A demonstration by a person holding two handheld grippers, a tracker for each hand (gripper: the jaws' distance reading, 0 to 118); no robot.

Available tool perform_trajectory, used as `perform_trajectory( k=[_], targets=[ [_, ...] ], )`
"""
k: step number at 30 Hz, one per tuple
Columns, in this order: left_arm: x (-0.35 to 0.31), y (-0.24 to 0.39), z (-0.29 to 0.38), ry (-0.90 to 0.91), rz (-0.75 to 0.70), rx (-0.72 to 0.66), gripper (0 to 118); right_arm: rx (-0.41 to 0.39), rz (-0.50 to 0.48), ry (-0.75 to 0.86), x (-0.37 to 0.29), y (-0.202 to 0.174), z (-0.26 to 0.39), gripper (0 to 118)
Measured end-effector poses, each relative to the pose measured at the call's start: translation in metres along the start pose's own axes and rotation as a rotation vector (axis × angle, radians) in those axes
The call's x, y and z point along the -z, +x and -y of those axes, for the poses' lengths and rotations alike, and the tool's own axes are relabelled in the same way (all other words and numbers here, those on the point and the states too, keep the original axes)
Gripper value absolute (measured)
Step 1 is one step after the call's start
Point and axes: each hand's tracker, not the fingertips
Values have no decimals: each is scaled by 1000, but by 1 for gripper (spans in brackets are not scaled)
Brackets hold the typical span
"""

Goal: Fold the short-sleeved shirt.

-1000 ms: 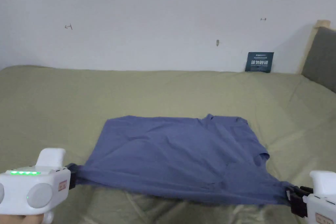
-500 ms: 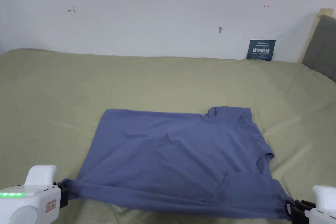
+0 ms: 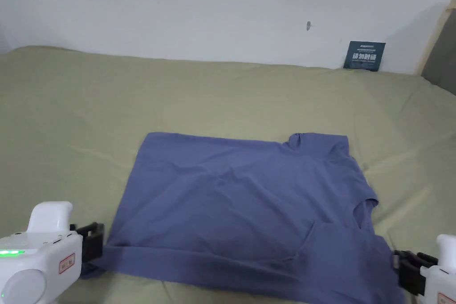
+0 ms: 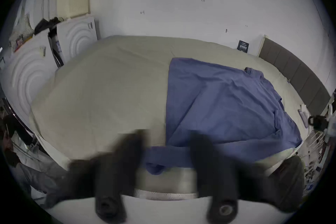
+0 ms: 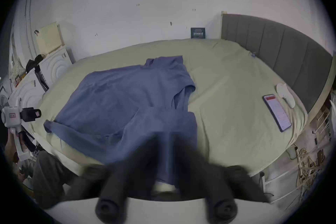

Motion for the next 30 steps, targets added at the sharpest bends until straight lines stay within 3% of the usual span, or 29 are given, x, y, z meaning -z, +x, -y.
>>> perform_trajectory(
  k=[1, 3, 12, 13, 14, 15, 16, 17, 23, 24, 25, 27, 29, 30],
  targets=[
    [2, -2, 2, -1, -9, 8, 0, -8, 40, 35, -4, 0, 1, 1],
    [0, -7, 2, -14, -8, -2, 0, 7, -4, -3, -8, 1, 0, 1],
    [17, -26, 21, -123, 36, -73, 0, 8, -8, -51, -13, -3, 11, 1],
    [20, -29, 23, -141, 43, -82, 8, 6, -8, -53, -13, -3, 12, 1],
    [24, -30, 23, -162, 50, -95, 31, 8, -10, -60, -12, -3, 13, 1],
    [30, -31, 24, -183, 48, -95, 85, 12, -13, -66, -10, -3, 15, 1],
    [37, -32, 23, -191, 29, -81, 115, 15, -13, -70, -10, -3, 15, 1],
    [40, -32, 23, -191, 40, -83, 118, 17, -15, -76, -9, -3, 16, 1],
    [75, -24, 20, -267, -49, -57, 118, 23, -20, -106, 0, 2, 20, 1],
    [78, -24, 20, -278, -33, -61, 108, 22, -21, -114, 1, 2, 20, 1],
    [79, -26, 19, -281, -25, -70, 83, 19, -20, -119, 1, 2, 20, 1],
    [74, -24, 18, -266, 7, -83, 0, 11, -20, -129, 1, 4, 23, 1],
    [61, -13, 18, -265, 39, -104, 0, 13, -25, -133, -1, 7, 23, 2],
    [61, -8, 18, -280, 40, -72, 1, 14, -31, -139, -1, 8, 22, 11]
  ],
)
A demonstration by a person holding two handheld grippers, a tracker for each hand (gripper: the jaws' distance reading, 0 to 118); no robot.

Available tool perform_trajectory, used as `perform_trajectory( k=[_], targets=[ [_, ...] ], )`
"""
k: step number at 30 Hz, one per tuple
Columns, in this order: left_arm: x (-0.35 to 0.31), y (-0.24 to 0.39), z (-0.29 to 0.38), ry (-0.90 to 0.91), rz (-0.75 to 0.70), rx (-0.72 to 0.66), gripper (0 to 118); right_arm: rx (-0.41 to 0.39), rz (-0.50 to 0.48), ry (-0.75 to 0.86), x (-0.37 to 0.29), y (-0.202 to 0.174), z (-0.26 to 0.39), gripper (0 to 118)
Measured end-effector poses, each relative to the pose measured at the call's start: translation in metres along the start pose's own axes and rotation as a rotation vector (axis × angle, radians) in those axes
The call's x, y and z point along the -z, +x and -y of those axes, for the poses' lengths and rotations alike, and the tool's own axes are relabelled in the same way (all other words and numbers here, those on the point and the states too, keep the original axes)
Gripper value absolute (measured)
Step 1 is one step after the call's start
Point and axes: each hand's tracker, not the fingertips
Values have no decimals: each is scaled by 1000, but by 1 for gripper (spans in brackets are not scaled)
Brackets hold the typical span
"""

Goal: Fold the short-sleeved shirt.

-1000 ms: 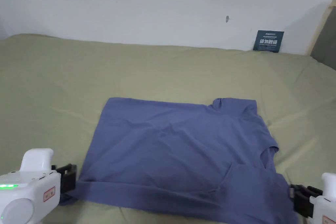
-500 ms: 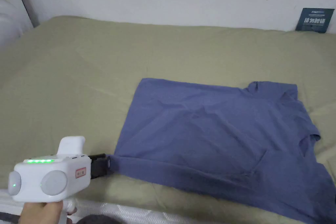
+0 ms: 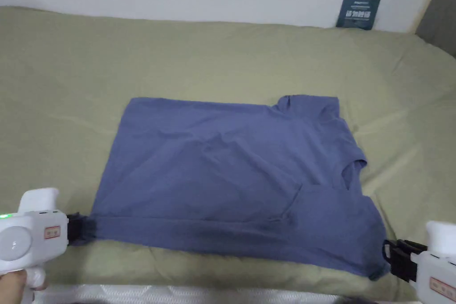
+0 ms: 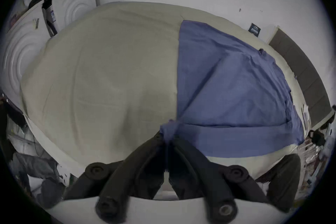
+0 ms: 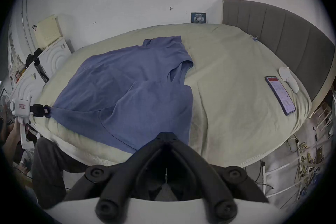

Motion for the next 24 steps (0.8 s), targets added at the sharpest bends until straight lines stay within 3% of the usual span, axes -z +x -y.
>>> perform_trajectory(
  k=[1, 2, 3, 9, 11, 12, 14, 17, 24],
  targets=[
    [0, 5, 1, 10, -22, 52, 1, 4, -6, -11, 1, 1, 1, 37],
    [-1, 9, 2, 11, -39, 72, 1, 5, 1, -31, 3, 2, 0, 78],
    [-2, 8, 2, 11, -33, 60, 1, 12, -41, -70, 5, 2, -1, 83],
    [-12, 5, -5, 26, -13, 15, 1, -42, -47, -151, 35, 11, 9, 83],
    [-12, 4, -5, 33, -23, 27, 1, -31, -40, -197, 49, 18, 14, 80],
    [-12, 4, -6, 34, -23, 29, 1, -20, -51, -212, 53, 21, 15, 70],
    [-11, 4, -7, 31, -17, 19, 1, -52, -8, -211, 55, 25, 18, 6],
    [-9, 2, -9, 27, -13, 15, 1, 5, -52, -186, 46, 36, 10, 6],
    [-22, 0, -35, 59, 18, 33, 1, -71, -34, -40, 24, 20, -48, 6]
  ],
)
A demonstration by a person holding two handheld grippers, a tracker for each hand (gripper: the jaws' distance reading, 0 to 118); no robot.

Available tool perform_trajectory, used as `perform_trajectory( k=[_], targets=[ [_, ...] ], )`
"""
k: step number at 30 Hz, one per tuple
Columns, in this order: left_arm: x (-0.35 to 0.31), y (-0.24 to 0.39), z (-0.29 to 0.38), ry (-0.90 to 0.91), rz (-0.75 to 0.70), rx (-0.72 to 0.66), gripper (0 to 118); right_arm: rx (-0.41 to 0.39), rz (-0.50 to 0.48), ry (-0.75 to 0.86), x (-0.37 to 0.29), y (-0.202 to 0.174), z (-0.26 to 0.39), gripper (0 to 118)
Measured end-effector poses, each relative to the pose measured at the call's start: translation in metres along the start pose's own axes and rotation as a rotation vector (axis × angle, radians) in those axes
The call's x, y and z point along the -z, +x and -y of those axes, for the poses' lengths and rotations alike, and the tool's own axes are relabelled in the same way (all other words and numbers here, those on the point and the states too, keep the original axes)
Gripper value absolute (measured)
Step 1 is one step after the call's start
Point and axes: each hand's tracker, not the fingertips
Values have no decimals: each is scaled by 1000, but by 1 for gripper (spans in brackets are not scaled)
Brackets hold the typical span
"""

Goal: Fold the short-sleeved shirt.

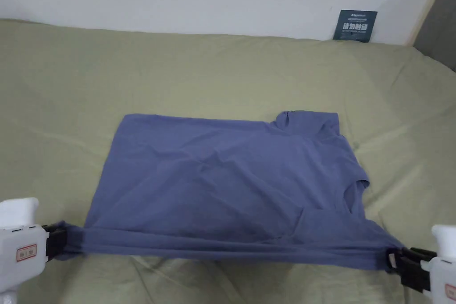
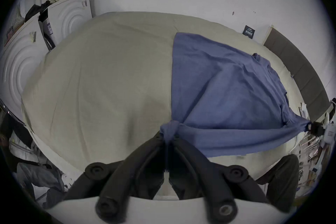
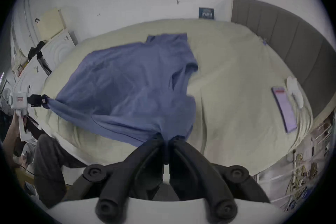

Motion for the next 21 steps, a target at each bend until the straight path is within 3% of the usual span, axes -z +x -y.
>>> perform_trajectory(
  k=[5, 11, 21],
  targets=[
    [12, 7, -52, 28, 10, 28, 1, -52, 9, 38, 22, -7, -69, 6],
    [68, 15, -109, 10, 11, 26, 1, -87, 33, -12, 94, -7, -133, 6],
    [148, 30, -149, -54, 16, 13, 3, -64, 63, -136, 178, 7, -157, 9]
  ],
)
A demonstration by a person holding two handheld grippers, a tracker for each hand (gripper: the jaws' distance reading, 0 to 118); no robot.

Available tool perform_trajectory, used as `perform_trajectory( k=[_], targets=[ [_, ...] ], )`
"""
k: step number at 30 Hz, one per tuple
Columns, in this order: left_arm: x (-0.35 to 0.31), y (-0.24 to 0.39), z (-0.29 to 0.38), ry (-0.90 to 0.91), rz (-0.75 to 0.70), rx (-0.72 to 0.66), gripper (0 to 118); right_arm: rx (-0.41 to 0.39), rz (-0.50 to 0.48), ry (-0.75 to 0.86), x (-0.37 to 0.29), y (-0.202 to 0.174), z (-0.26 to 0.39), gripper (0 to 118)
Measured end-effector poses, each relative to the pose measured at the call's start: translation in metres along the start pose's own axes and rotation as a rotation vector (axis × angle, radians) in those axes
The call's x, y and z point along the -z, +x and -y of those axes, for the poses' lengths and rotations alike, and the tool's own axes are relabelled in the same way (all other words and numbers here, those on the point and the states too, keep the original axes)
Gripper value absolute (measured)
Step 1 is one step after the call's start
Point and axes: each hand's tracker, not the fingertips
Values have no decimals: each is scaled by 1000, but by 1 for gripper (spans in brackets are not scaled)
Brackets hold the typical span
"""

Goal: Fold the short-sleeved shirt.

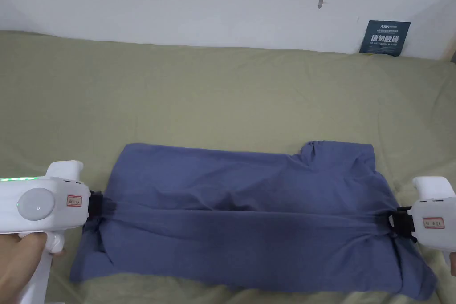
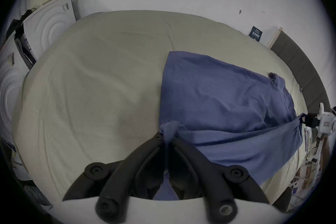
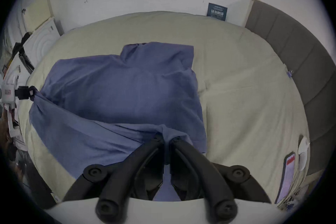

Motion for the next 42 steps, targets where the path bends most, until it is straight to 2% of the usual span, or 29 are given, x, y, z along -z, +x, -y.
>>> perform_trajectory(
  k=[1, 2, 3, 4, 5, 8, 9, 10, 11, 12, 13, 15, 18, 19, 20, 21, 23, 24, 29, 30, 31, 33, 34, 35, 36, 37, 38, 39, 42],
  targets=[
    [1, -1, 0, 12, 31, -1, 16, 30, 3, 1, -1, 1, 2, 23],
    [-1, 0, 4, 19, 52, 20, 65, 59, 4, 27, -4, 1, 5, 62],
    [-1, 1, 6, 3, 36, 26, 106, 60, 7, 31, -8, 1, 9, 78],
    [-2, 1, 11, 1, 24, 28, 118, 83, -23, 55, -18, 1, 13, 78],
    [-14, 0, 17, 77, 4, 28, 115, 97, -45, 59, -25, 1, 19, 78],
    [-44, -5, 46, 61, -12, 27, 113, 93, -49, 72, -52, -1, 39, 78],
    [-54, -5, 54, 86, -30, 32, 107, 105, -47, 82, -60, -4, 46, 77],
    [-61, -11, 47, 111, -62, 39, 91, 130, -52, 92, -69, -5, 56, 75],
    [-72, -13, 55, 131, -82, 40, 47, 156, -78, 129, -80, -7, 66, 64],
    [-80, -15, 62, 138, -99, 27, 3, 160, -80, 142, -86, -4, 72, 33],
    [-85, -17, 69, 136, -99, 19, 0, 156, -75, 141, -92, -8, 80, 2],
    [-91, -24, 79, 106, -41, -21, 0, 135, -41, 163, -100, -15, 97, 2],
    [-90, -25, 90, 63, -3, -46, 1, 128, -68, 129, -108, -26, 109, 2],
    [-87, -23, 92, 48, 5, -44, 21, 124, -63, 122, -104, -22, 110, 2],
    [-84, -19, 93, 28, 22, -37, 78, 121, -63, 114, -102, -21, 112, 2],
    [-81, -16, 93, 30, 16, -32, 117, 122, -68, 110, -101, -21, 114, 2],
    [-52, -20, 90, -13, 13, -21, 118, 119, -78, 97, -99, -23, 118, 2],
    [-44, -17, 88, 28, 3, -25, 117, 115, -77, 93, -94, -20, 116, 2],
    [-3, -3, 91, -58, -70, 6, 111, 103, -68, 68, -81, -13, 116, 2],
    [-14, 1, 86, -56, -74, 5, 98, 103, -66, 67, -80, -12, 117, 2],
    [-16, 1, 85, -45, -72, -2, 74, 102, -61, 63, -79, -10, 117, 2],
    [-20, 3, 81, -21, -91, 26, 15, 103, -53, 66, -76, -4, 115, 2],
    [-27, 6, 83, -10, -65, 54, 3, 105, -54, 68, -75, -1, 115, 2],
    [-27, 5, 81, -20, -74, 38, 3, 106, -53, 72, -74, 0, 113, 2],
    [-26, 2, 80, -31, -64, 40, 3, 108, -44, 86, -73, 1, 113, 9],
    [-24, 1, 80, -38, -52, 40, 3, 115, -48, 95, -72, 2, 111, 31],
    [-25, 5, 82, -38, -56, 39, 3, 129, -51, 98, -70, 4, 109, 72],
    [-25, 5, 81, -40, -52, 39, 3, 156, -83, 97, -68, 5, 106, 83],
    [-24, 5, 81, -51, -42, 27, 3, 145, -88, 56, -49, 7, 96, 83]
  ],
)
